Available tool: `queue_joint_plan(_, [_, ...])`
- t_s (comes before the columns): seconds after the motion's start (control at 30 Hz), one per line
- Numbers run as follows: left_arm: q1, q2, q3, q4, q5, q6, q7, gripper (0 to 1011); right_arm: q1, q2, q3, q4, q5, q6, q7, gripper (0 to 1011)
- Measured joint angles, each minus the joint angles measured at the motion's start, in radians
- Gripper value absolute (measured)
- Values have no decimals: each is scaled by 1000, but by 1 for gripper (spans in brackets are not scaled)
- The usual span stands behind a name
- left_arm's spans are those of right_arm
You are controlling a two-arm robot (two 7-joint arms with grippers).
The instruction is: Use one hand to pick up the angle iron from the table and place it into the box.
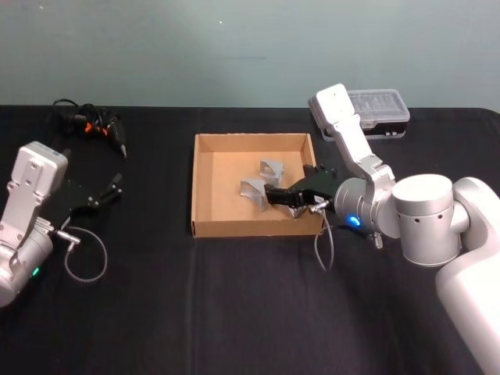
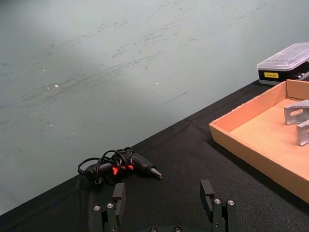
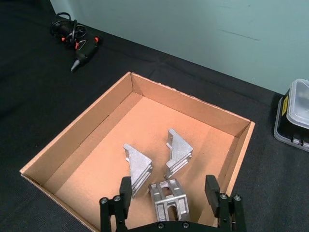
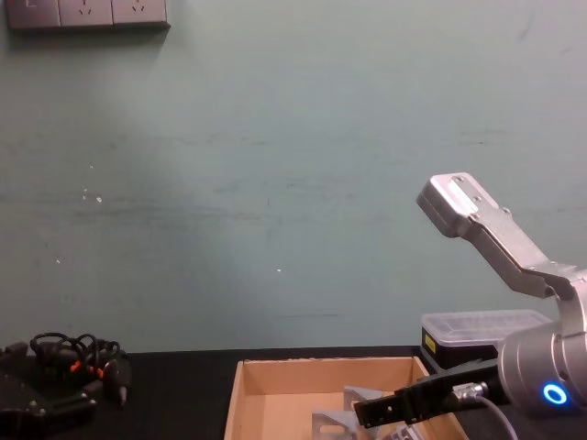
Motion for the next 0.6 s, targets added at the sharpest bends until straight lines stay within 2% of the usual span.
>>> queue_joint_plan(0.1, [0,0,0,0,0,0,0,1011,0,0,0,0,0,0,0,1004])
queue_joint_plan(0.33, [0,0,0,0,0,0,0,1011,-13,5,5,-19,0,-28,6,1004])
queue_joint_plan(0.57, [0,0,0,0,0,0,0,1012,-69,23,33,-91,13,-105,0,1004])
queue_joint_plan(0.6, [0,0,0,0,0,0,0,1011,-101,36,42,-124,20,-145,-1,1004])
